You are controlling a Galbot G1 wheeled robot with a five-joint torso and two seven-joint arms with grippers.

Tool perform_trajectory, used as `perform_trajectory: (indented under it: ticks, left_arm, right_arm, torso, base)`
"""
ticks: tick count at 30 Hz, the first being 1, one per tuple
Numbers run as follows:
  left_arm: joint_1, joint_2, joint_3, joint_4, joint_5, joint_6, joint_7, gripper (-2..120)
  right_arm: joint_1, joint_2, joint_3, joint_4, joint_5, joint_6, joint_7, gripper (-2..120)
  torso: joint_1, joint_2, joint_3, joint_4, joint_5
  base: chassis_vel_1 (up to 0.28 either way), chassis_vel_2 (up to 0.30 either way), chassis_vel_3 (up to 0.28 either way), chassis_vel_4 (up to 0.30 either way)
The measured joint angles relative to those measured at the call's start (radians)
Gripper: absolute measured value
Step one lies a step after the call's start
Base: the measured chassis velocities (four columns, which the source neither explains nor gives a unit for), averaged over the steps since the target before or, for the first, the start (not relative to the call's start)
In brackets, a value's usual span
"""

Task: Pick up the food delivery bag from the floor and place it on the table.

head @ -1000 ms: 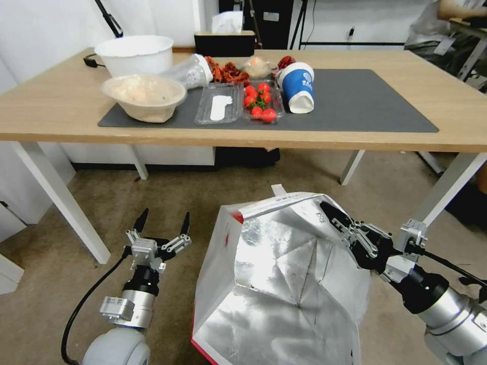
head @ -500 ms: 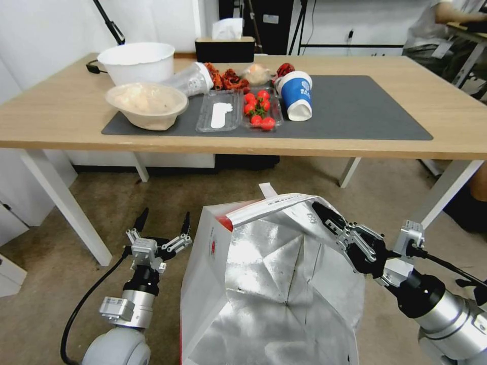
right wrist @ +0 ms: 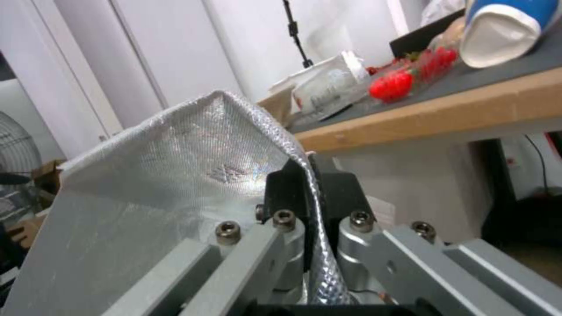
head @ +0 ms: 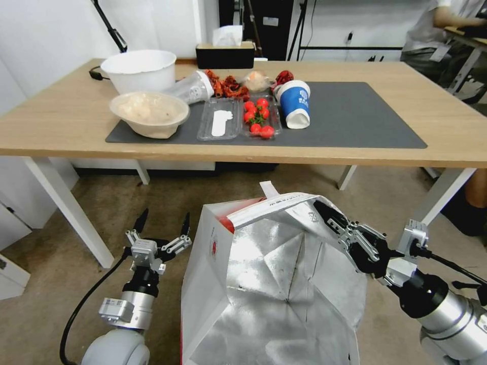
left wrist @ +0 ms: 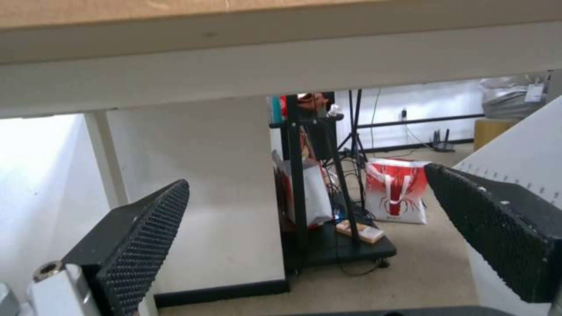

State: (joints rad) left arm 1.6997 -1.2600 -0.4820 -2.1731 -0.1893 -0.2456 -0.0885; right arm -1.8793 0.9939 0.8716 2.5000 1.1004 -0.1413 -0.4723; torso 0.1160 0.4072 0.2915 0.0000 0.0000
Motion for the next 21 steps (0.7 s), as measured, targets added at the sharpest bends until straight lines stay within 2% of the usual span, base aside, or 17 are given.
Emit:
perform_trajectory:
  ticks: [15,17,21]
  left_arm:
    - [0.007,0.002,-0.008,-0.014,-0.001,0.008,0.000,100]
    - [0.013,0.002,-0.008,-0.019,0.002,0.008,0.002,100]
    - [0.015,0.002,-0.008,-0.021,0.003,0.009,0.002,100]
  right_arm:
    - [0.001,0.000,0.003,0.000,0.004,0.001,-0.015,0]
    - [0.001,0.003,0.001,0.000,0.002,0.002,-0.019,0]
    - [0.000,0.005,-0.003,0.000,0.000,0.003,-0.021,0]
  torso:
    - [0.018,0.051,0.033,0.0000,0.0000]
    - [0.028,0.077,0.049,0.0000,0.0000]
    - [0.031,0.085,0.054,0.0000,0.0000]
  base:
    - [0.000,0.000,0.000,0.000]
    - [0.000,0.000,0.000,0.000]
    - [0.000,0.000,0.000,0.000]
